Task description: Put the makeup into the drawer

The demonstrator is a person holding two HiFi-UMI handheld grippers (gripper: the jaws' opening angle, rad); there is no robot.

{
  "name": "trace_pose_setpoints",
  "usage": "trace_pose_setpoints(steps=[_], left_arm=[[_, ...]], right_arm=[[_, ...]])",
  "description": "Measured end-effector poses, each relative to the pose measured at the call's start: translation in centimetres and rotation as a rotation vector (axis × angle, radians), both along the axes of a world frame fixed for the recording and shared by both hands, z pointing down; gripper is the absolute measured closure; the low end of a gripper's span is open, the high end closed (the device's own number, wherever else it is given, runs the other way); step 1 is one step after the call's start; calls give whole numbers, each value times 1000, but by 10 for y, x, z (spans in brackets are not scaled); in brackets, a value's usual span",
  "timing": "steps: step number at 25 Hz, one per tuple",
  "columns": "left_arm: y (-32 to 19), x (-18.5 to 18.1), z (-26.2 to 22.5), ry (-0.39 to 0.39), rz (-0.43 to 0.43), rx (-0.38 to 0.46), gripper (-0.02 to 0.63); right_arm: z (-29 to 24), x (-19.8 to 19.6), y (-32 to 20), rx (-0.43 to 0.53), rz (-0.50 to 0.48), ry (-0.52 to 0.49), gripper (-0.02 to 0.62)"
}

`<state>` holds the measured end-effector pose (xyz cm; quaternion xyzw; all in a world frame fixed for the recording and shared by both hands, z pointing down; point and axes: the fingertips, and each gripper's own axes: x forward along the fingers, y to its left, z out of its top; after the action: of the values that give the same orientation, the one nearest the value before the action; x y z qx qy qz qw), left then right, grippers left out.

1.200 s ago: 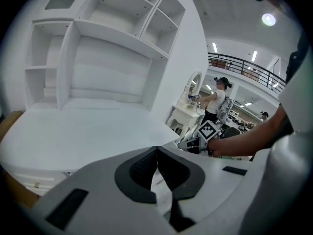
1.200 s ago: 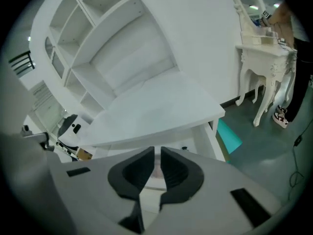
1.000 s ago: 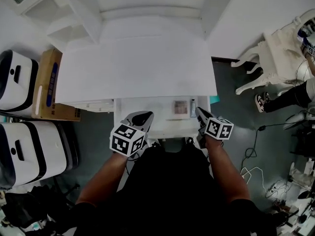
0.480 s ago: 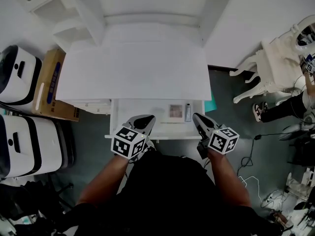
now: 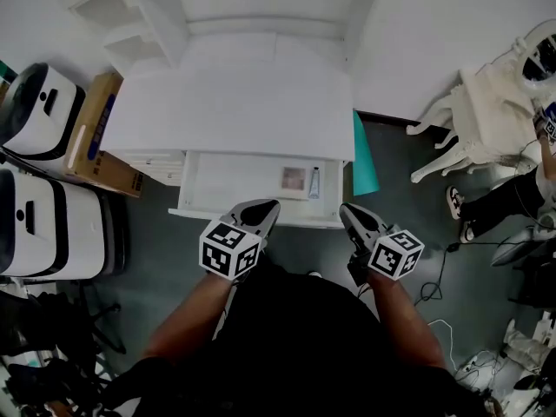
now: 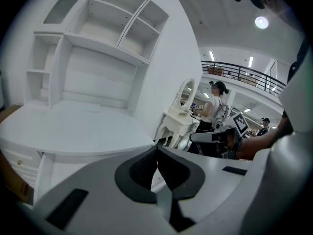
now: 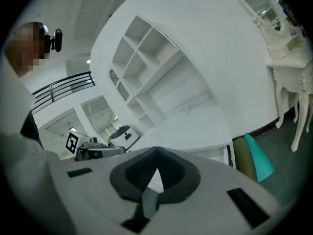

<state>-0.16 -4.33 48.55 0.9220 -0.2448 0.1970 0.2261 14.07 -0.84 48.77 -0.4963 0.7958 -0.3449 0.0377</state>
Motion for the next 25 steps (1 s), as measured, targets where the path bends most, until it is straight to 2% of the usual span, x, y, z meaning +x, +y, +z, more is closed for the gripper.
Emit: trace_pose_setpoints(steps=[4, 7, 11, 15, 20, 25], left_arm=[[45, 23, -5, -9, 11, 21, 595], [74, 31, -3, 3, -13, -9, 595], [105, 33, 1, -10, -58, -29, 595], [130, 26, -1, -54, -86, -16, 595], [142, 13, -5, -93, -111, 7, 595], [140, 14, -13, -82, -89, 24, 595]], right_arm=[[-4, 17, 36, 15, -22, 40, 568], [-4, 27, 61, 25, -44, 60, 568], [8, 34, 88, 24, -86, 107, 568], [19, 36, 104, 12, -90, 83, 568], [12, 27, 116, 42, -114, 90, 568], [2, 30, 125, 33, -85, 83, 569]])
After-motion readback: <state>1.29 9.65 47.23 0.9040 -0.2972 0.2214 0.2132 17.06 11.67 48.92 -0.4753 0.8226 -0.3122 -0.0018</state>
